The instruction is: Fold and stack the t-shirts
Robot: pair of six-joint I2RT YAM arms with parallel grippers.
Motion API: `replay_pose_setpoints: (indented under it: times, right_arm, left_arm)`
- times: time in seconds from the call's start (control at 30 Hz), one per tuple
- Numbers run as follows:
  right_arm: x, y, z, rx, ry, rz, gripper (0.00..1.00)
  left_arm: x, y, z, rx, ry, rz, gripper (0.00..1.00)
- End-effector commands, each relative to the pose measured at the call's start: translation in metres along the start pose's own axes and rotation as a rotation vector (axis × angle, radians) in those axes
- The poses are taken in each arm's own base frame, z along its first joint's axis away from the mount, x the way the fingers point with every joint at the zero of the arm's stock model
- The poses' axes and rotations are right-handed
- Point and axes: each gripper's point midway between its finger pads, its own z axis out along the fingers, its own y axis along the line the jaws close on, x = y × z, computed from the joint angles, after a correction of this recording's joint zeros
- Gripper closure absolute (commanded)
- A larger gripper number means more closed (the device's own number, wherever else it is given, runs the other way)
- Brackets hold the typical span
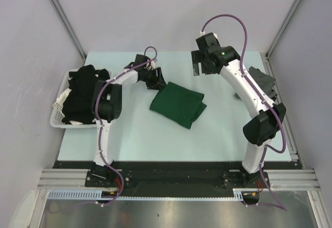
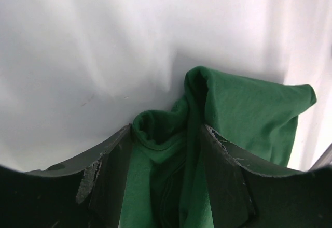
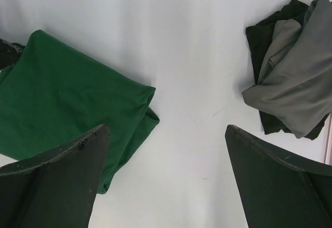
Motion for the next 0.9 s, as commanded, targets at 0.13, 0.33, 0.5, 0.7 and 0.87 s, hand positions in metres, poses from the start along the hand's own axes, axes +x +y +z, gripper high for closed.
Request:
replay_pose_setpoints:
  times: [0.13, 0.33, 0.5, 0.7, 0.87]
  right_arm:
    - [-0.009, 0.005, -0.001, -0.029, -0.01, 0.005, 0.0]
    - [-0.009, 0.008, 0.001, -0.035, -0.005, 0.009, 0.0]
    - [-0.009, 0.013, 0.0, -0.04, -0.004, 0.001, 0.0]
    - [-0.008, 0.016, 0.001, -0.042, -0.001, 0.0, 0.0]
    - [-0.008, 0.019, 0.001, -0.043, 0.0, -0.001, 0.0]
  left_arm:
    - [0.024, -0.002, 0.017, 0.073, 0.057, -0.038, 0.39]
    - [0.029, 0.0, 0.014, 0.07, 0.064, -0.055, 0.39]
    - [0.02, 0.002, 0.01, 0.105, 0.045, -0.096, 0.4]
    - [0.012, 0.015, 0.003, 0.081, 0.024, -0.106, 0.4]
    - [0.002, 0.029, -0.004, 0.055, 0.007, -0.124, 0.4]
